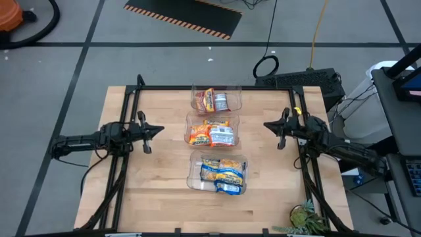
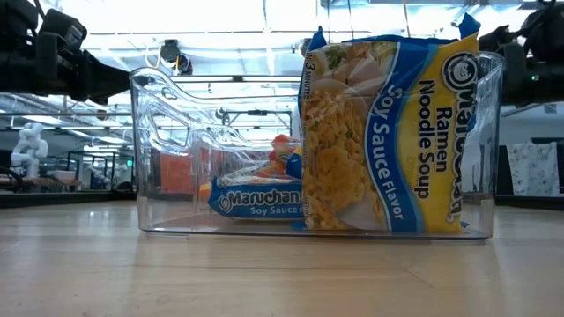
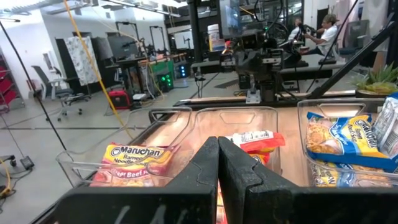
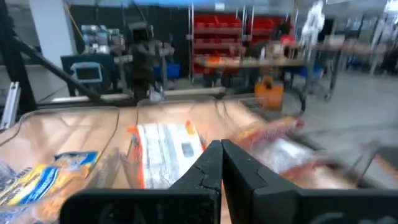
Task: Sort Maruchan noodles
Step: Return to Home Position
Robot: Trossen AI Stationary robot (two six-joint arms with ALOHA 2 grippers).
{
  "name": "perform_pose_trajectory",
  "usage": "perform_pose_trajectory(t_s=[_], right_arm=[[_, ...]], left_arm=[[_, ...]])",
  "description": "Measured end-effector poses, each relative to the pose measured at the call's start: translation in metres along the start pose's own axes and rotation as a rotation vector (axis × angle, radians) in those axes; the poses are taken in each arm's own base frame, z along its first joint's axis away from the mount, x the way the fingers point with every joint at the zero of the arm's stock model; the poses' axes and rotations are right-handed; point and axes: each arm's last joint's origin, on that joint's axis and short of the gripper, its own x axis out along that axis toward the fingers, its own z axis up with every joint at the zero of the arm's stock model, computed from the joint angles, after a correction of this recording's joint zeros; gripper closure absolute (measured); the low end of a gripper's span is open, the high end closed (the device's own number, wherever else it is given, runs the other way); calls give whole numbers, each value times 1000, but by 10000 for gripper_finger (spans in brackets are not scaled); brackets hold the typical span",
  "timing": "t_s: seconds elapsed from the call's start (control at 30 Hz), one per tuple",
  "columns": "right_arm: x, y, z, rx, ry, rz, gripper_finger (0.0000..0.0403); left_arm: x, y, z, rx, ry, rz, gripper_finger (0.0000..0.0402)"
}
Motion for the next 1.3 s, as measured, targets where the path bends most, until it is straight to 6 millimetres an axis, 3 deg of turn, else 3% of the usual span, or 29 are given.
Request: perform_pose_trajectory(t_s=[0.73, 1.3], right_arm=[[0, 30, 0, 25, 0, 209, 403], [-1, 36, -2, 78, 31, 295, 403]], left_arm=[[0, 0, 0, 0, 1, 1, 396], [0, 0, 0, 0, 0, 1, 396]])
